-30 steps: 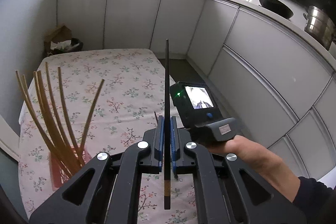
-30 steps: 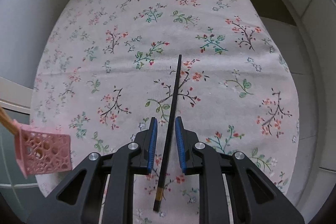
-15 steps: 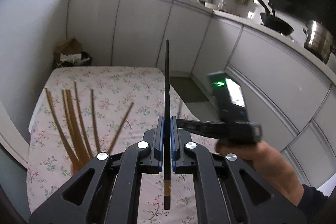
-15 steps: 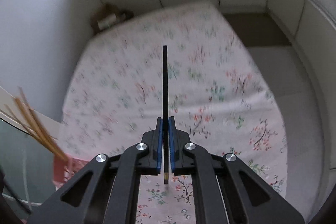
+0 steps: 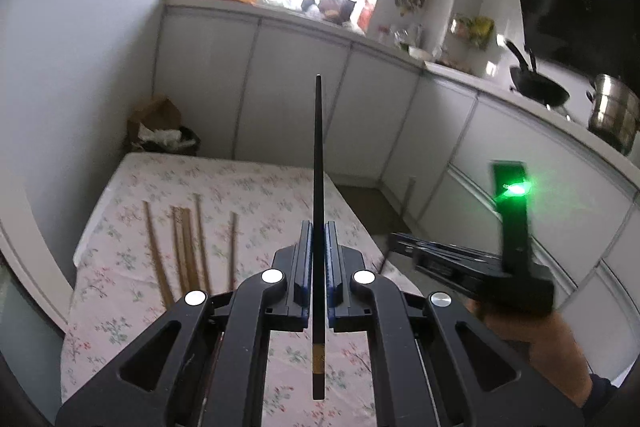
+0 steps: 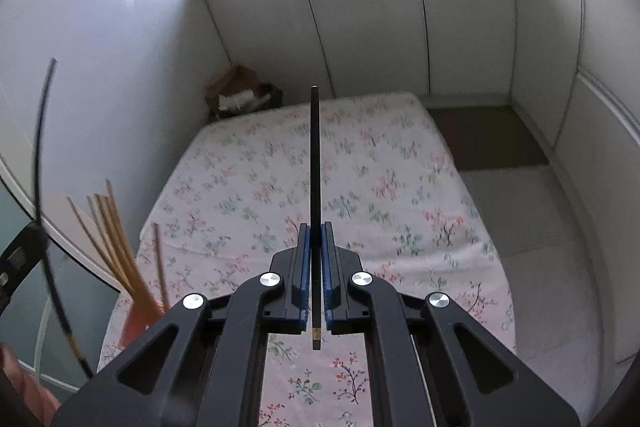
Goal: Organize utensils
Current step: 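Lift both black chopsticks upright and carry them over the pink holder, then lower the black chopsticks into the pink holder and open both tools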
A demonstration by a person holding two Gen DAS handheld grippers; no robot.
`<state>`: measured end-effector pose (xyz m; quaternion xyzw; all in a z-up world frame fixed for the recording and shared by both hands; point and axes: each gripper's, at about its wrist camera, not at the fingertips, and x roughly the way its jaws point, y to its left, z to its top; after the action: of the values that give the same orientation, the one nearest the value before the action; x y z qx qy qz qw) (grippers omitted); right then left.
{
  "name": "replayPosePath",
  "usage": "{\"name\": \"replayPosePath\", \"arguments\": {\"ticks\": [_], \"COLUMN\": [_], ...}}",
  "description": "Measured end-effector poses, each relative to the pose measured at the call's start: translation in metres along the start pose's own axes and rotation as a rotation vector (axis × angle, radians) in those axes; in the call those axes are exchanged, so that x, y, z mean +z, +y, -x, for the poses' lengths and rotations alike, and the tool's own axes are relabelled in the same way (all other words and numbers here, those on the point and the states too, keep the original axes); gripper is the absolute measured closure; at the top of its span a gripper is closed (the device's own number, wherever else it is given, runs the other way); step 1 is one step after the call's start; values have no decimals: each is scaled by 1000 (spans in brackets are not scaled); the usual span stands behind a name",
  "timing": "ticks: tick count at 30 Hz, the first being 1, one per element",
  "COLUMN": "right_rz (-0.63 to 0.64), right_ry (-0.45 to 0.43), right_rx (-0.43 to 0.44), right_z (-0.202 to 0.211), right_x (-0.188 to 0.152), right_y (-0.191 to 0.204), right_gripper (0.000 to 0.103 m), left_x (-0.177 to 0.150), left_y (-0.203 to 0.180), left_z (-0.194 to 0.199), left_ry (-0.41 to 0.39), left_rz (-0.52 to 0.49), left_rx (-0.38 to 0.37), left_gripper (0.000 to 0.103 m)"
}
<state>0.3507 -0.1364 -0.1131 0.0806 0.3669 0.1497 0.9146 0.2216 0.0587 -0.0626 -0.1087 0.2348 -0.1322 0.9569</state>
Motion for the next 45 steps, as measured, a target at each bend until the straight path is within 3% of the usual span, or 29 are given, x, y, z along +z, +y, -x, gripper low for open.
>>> {"name": "replayPosePath", "arguments": {"ticks": [4,9,16,24,33,38,40,45], "right_rz": [38,69,129,185,211,205,202,181], "right_ry": [-96,-147,-160,-167,-162,-138,-127,-139], "right_rx": [21,66,140,212,250,279,290,327], "right_z": [26,44,49,56,58,53,49,40], "right_x": [7,9,4,-4,-13,-16,-19,-23], "right_y": [10,22,49,82,99,104,107,118], "right_gripper": [98,98,98,98,98,98,98,98], "left_x": [0,-8,-23,-46,-60,-50,-41,-19], "left_y": [20,37,53,63,60,68,73,73], "left_z": [2,0,-7,-24,-25,-8,1,20], "left_ry": [-42,-72,-131,-145,-107,-116,-103,-76], "left_rz": [22,37,32,8,-21,56,95,127], "left_rx": [48,90,180,258,279,262,259,269], "left_gripper": [98,98,98,98,97,97,95,75]}}
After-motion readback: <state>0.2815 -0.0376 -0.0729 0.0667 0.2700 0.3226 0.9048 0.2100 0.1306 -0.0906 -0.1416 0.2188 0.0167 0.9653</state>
